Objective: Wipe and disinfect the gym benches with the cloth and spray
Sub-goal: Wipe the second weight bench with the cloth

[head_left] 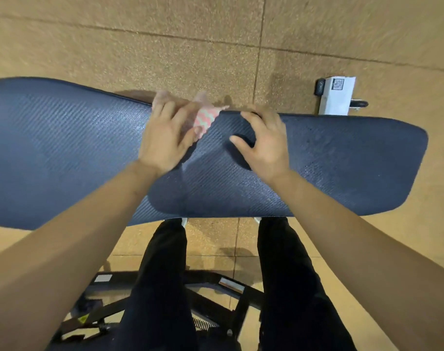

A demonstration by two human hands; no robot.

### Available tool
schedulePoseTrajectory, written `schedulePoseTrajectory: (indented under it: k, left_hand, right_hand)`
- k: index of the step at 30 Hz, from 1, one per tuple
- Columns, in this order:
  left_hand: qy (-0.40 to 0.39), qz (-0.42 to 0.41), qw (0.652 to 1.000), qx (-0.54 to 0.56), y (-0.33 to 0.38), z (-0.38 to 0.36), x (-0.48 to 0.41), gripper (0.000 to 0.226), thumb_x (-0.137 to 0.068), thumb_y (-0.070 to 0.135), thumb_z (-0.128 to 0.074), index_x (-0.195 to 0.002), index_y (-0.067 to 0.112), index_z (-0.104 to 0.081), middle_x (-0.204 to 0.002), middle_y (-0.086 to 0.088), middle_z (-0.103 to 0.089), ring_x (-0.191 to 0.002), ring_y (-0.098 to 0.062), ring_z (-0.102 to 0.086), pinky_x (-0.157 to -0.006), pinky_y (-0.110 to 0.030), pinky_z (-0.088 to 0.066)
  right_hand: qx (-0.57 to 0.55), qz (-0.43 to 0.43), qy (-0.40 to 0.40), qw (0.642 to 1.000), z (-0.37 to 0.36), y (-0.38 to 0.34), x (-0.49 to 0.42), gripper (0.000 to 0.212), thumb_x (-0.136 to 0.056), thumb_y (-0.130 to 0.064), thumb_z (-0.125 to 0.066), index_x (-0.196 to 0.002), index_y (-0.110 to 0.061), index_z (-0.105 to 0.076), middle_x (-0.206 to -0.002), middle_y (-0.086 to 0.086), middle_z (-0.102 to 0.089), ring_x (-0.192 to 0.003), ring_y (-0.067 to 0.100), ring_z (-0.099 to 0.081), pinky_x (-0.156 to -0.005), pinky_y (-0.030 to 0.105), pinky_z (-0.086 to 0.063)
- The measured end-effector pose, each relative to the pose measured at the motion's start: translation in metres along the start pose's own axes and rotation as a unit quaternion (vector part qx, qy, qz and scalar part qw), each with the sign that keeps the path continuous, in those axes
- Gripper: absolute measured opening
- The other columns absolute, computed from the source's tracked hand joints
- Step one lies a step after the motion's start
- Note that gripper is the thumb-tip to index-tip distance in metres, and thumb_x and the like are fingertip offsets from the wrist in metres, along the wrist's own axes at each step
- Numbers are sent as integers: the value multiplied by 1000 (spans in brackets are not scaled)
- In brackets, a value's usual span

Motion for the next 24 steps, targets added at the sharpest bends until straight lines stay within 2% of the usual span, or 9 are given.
schedulePoseTrajectory:
  k: [3, 6, 8, 10, 12, 13, 16, 21, 24]
  left_hand:
    - [58, 65, 996, 33, -10, 14, 23, 40, -101, 25, -58, -137, 8, -60, -132, -14, -59, -123, -38, -53, -104, -47, -42]
    - [99, 149, 984, 0, -30, 30, 49, 40, -96, 26, -61, -134, 14, -63, -130, -8, -61, -116, -33, -55, -96, -43, -42]
    - [106, 237, 965, -44, -54, 43, 65, 45, -93, 34, -61, -136, 19, -60, -135, -7, -59, -120, -34, -52, -96, -45, -40]
    - [109, 341, 930, -83, -84, 56, 82, 55, -89, 46, -61, -138, 23, -55, -144, -8, -51, -130, -38, -46, -101, -51, -38]
    - [113, 422, 895, -89, -111, 68, 96, 66, -83, 61, -61, -139, 27, -50, -150, -10, -43, -137, -41, -39, -106, -55, -36]
    - [111, 437, 889, -80, -119, 71, 99, 70, -81, 66, -61, -139, 29, -48, -152, -11, -41, -138, -41, -37, -107, -56, -35]
    - [88, 425, 897, -79, -127, 69, 101, 72, -82, 71, -59, -139, 29, -48, -152, -15, -40, -138, -44, -38, -107, -61, -38]
    - [55, 373, 918, -123, -132, 74, 103, 72, -86, 74, -55, -142, 28, -49, -147, -19, -45, -132, -45, -42, -98, -58, -42]
    - [49, 316, 938, -137, -141, 81, 109, 71, -87, 70, -58, -145, 29, -50, -145, -18, -48, -125, -44, -47, -94, -54, -44]
  right_hand:
    - [3, 91, -66, 994, -28, -51, -40, 49, -93, -37, -68, -134, -12, -63, -143, 6, -58, -132, 31, -50, -114, 44, -33]
    - [53, 100, -176, 978, -56, -84, -74, 56, -96, -41, -64, -146, -18, -52, -139, 7, -62, -127, 30, -56, -103, 37, -42]
    - [65, 83, -246, 964, -72, -93, -87, 52, -99, -42, -59, -147, -22, -50, -130, 9, -67, -115, 30, -63, -87, 34, -50]
    - [51, 95, -294, 950, -83, -103, -94, 35, -101, -41, -57, -132, -26, -62, -116, 10, -71, -101, 29, -67, -79, 37, -53]
    - [40, 89, -330, 939, -94, -110, -100, 19, -101, -46, -55, -114, -36, -65, -98, 3, -69, -82, 24, -66, -62, 30, -44]
    - [39, 84, -339, 936, -99, -114, -103, 25, -101, -48, -53, -120, -35, -64, -94, -3, -65, -76, 20, -62, -59, 26, -37]
    - [47, 63, -346, 935, -113, -132, -110, 45, -102, -50, -50, -141, -26, -55, -100, -6, -57, -82, 16, -53, -59, 24, -31]
    - [39, 38, -332, 942, -132, -175, -119, 43, -100, -44, -53, -138, -23, -57, -118, 3, -69, -107, 25, -64, -92, 40, -52]
    - [19, 40, -328, 944, -141, -201, -124, 44, -99, -44, -57, -138, -24, -56, -125, 2, -68, -113, 23, -64, -97, 42, -52]
Point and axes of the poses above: each hand's wrist, its own x-axis away from the middle knuckle, its own z-axis out of the back of the hand, y = z × x, the point moved 6 cm from there along -x, towards the middle knuckle
